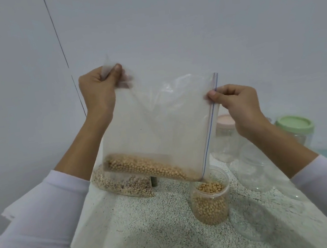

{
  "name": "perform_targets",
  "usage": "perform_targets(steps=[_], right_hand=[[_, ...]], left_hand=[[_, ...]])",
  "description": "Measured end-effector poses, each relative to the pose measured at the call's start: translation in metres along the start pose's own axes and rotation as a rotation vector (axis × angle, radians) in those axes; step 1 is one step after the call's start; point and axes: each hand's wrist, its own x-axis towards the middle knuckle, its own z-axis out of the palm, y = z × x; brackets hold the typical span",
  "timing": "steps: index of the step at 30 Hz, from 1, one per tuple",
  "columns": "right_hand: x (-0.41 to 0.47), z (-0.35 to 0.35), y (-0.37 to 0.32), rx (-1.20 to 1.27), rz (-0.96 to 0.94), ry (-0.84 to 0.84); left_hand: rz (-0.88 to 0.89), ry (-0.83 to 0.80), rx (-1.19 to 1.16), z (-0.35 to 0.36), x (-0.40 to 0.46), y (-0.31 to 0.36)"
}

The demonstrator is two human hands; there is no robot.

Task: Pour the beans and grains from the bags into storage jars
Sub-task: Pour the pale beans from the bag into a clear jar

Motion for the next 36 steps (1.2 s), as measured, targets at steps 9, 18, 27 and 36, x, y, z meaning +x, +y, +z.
perform_targets(steps=[9, 18, 27, 36], right_hand=[[0.004, -0.004, 0.002, 0.03, -0.008, 0.066], [0.003, -0.005, 0.004, -0.029, 0.026, -0.008], [0.002, -0.006, 0.004, -0.015, 0.012, -0.014], [0.003, -0.009, 0.007, 0.01, -0.017, 0.05]], left_hand=[[-0.003, 0.012, -0.005, 0.0, 0.002, -0.001], [-0.013, -0.053, 0.041, 0.001, 0.003, -0.004], [-0.027, -0.012, 0.014, 0.006, 0.002, -0.005], [-0.024, 0.055, -0.002, 0.009, 0.001, -0.006]])
